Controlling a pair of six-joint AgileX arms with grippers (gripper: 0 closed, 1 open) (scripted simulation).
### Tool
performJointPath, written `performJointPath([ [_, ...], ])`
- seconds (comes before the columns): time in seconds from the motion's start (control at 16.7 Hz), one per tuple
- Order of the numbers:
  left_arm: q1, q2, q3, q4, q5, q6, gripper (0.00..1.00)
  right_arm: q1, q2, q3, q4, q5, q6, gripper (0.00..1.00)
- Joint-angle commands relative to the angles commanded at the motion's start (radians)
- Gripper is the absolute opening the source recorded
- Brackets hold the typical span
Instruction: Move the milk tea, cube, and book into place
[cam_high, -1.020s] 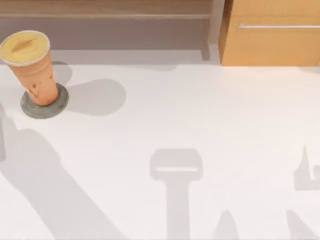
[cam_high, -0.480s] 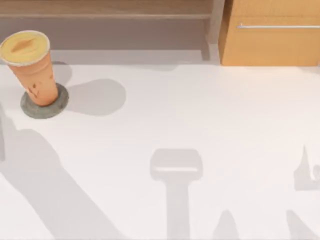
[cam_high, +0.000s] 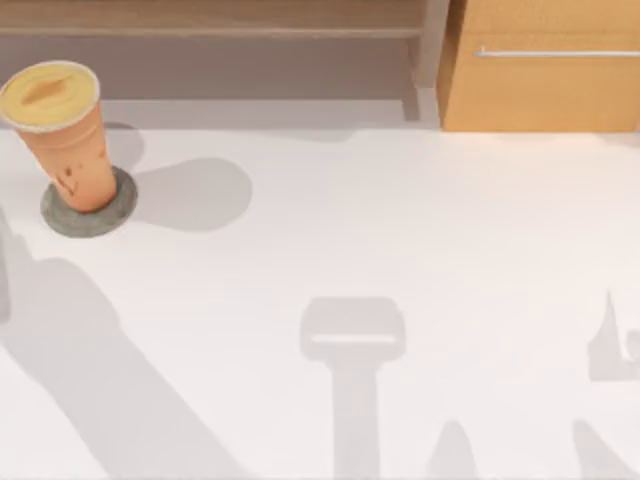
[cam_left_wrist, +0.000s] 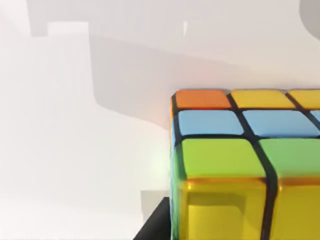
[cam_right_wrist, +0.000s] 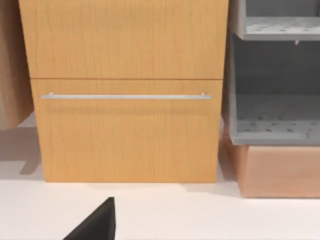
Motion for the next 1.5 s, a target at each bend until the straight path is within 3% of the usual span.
performJointPath([
  [0.48, -0.004, -0.028, 0.075, -0.1, 0.001, 0.0, 0.0, 0.0, 0.0, 0.0, 0.0, 0.0, 0.0, 1.0],
  [0.9, -0.027, -0.058, 0.081, -0.075, -0.005, 0.013, 0.0, 0.0, 0.0, 0.0, 0.0, 0.0, 0.0, 1.0],
  [1.14, -0.15, -0.241, 0.106, 0.073, -0.044, 0.057, 0.0, 0.0, 0.0, 0.0, 0.0, 0.0, 0.0, 1.0],
  [1.5, -0.452, -0.567, 0.092, 0.453, -0.168, 0.058, 0.0, 0.0, 0.0, 0.0, 0.0, 0.0, 0.0, 1.0],
])
